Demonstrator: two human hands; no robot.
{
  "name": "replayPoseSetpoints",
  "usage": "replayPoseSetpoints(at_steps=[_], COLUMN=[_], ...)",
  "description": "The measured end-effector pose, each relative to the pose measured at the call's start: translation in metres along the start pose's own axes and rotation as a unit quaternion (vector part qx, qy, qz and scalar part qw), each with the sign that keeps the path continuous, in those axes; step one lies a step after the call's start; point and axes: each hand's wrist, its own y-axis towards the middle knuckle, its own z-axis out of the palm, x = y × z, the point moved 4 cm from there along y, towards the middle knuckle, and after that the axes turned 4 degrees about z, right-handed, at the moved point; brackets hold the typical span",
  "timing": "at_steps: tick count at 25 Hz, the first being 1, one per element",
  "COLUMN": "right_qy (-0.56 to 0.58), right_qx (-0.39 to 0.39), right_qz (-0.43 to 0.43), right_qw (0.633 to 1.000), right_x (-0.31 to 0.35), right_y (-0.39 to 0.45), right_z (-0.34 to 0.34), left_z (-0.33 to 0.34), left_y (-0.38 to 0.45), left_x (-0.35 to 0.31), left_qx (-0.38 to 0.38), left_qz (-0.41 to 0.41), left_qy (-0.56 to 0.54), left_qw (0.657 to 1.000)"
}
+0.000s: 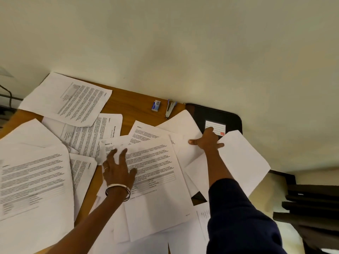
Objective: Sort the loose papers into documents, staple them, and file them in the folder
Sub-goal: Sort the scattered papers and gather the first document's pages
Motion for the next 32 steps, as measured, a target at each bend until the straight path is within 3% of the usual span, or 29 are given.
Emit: replayPoseSetpoints(at_steps=[2,5,8,12,14,15,16,18,19,21,23,26,28,30,32], right_qy=[0.058,0.197,0.374,0.55,0.558,0.533,0.482,0.331,0.267,0.181,0.089,-0.022,-0.098,-0.163,-0.189], right_qx=[0.014,0.023,0.045,0.086,0.048,-0.018,-0.131,-0.338,-0.333,-0.14,-0.013,0.009,-0.004,-0.019,-0.074], right_qz=[0.0,-0.036,-0.071,-0.114,-0.13,-0.133,-0.126,-0.041,0.035,0.127,0.055,-0.07,-0.098,-0.123,-0.227], right_qw=[0.998,0.979,0.923,0.823,0.818,0.835,0.857,0.88,0.903,0.965,0.994,0.997,0.99,0.979,0.953], right_x=[0.0,0.009,0.015,0.011,0.009,0.003,-0.008,-0.04,-0.056,-0.076,-0.081,-0.085,-0.085,-0.08,-0.071], right_y=[0.01,0.015,0.01,-0.005,-0.019,-0.025,-0.031,-0.05,-0.059,-0.076,-0.097,-0.118,-0.123,-0.133,-0.145], right_z=[-0.009,-0.023,-0.039,-0.045,-0.042,-0.04,-0.04,-0.035,-0.025,0.013,0.05,0.078,0.082,0.08,0.082], left_z=[0.01,0.026,0.043,0.046,0.045,0.045,0.044,0.044,0.046,0.053,0.061,0.067,0.064,0.059,0.055], left_y=[0.001,-0.008,-0.019,-0.021,-0.02,-0.02,-0.019,-0.019,-0.019,-0.017,-0.016,-0.02,-0.024,-0.026,-0.024], left_x=[-0.015,-0.035,-0.042,-0.04,-0.04,-0.042,-0.046,-0.056,-0.06,-0.067,-0.073,-0.077,-0.077,-0.075,-0.072], left_qx=[0.039,0.116,0.184,0.205,0.204,0.195,0.181,0.159,0.16,0.184,0.22,0.269,0.282,0.267,0.236], left_qz=[0.095,0.173,0.198,0.187,0.189,0.201,0.221,0.263,0.274,0.282,0.289,0.282,0.272,0.269,0.272], left_qy=[0.052,0.097,0.125,0.102,0.099,0.098,0.096,0.092,0.096,0.119,0.147,0.166,0.167,0.156,0.12], left_qw=[0.993,0.973,0.955,0.955,0.956,0.955,0.954,0.947,0.943,0.934,0.92,0.906,0.905,0.912,0.925])
